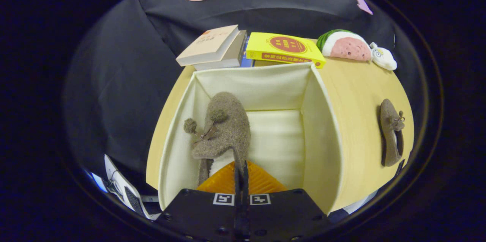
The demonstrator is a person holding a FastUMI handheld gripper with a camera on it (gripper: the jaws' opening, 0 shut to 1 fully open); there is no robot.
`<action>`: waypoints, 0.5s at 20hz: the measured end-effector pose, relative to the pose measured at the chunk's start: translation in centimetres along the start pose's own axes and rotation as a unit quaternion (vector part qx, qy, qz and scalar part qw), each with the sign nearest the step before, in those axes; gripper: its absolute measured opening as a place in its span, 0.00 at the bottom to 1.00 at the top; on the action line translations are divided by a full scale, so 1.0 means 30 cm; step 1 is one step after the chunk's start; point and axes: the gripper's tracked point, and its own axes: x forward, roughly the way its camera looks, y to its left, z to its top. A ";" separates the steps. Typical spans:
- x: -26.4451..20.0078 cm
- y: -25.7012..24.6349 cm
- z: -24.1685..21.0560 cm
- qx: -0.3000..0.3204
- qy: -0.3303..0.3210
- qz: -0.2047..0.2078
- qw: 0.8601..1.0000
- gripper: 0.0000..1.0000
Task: Open the storage box then place both shoes into the box .Put the left shoe in first, then the right shoe, with the right side of both shoes facing outward in a uniform manner.
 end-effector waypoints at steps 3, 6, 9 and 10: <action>0.034 0.012 -0.030 -0.023 0.021 -0.009 0.999 0.01; 0.003 0.031 0.001 -0.032 -0.004 0.012 0.999 0.15; -0.071 0.041 0.031 -0.039 -0.039 0.036 0.998 0.59; -0.109 0.031 0.037 -0.046 -0.047 0.036 0.997 0.74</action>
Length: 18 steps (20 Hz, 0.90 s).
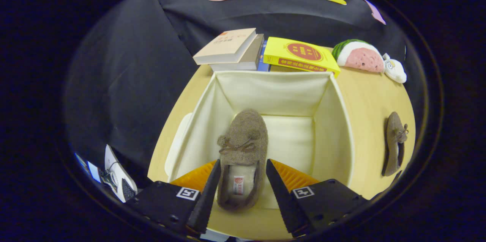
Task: Open the storage box then place both shoes into the box .Put the left shoe in first, then the right shoe, with the right side of both shoes facing outward in a uniform manner.
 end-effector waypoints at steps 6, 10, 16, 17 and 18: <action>-0.207 -0.126 0.035 -0.005 -0.058 -0.019 0.998 0.97; -0.329 -0.273 0.052 0.005 -0.088 -0.040 0.995 0.96; -0.430 -0.600 0.009 0.022 -0.089 -0.088 0.992 0.97; -0.442 -0.661 -0.001 0.028 -0.089 -0.095 0.991 0.96; -0.451 -0.729 -0.013 0.034 -0.086 -0.103 0.990 0.97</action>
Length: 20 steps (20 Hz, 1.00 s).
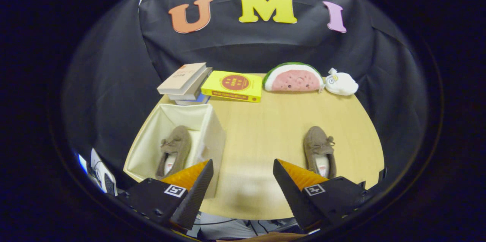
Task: Open the storage box then place both shoes into the box .Put the left shoe in first, then the right shoe, with the right side of both shoes facing outward in a uniform manner.
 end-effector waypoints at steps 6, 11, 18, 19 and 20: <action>0.069 -0.343 -0.061 0.042 0.026 -0.019 0.999 0.96; 0.185 -0.588 -0.118 0.071 0.059 -0.033 0.995 0.97; 0.375 -0.765 -0.230 0.054 0.143 -0.058 0.987 0.84; 0.392 -0.770 -0.239 0.048 0.152 -0.056 0.986 0.77; 0.410 -0.780 -0.240 0.043 0.156 -0.060 0.985 0.74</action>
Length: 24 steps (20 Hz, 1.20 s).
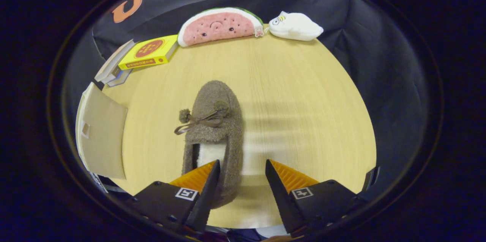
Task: Open the storage box then place both shoes into the box .Put the left shoe in first, then the right shoe, with the right side of both shoes facing outward in a uniform manner.
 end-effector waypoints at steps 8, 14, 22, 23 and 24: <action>0.039 0.041 0.001 0.005 0.022 0.015 1.000 0.00; -0.072 0.051 0.005 0.058 -0.004 0.027 0.998 0.00; -0.392 0.244 0.024 0.071 -0.083 0.056 0.992 0.00; -0.426 0.286 0.022 0.068 -0.088 0.062 0.992 0.00; -0.457 0.336 0.017 0.063 -0.092 0.067 0.992 0.00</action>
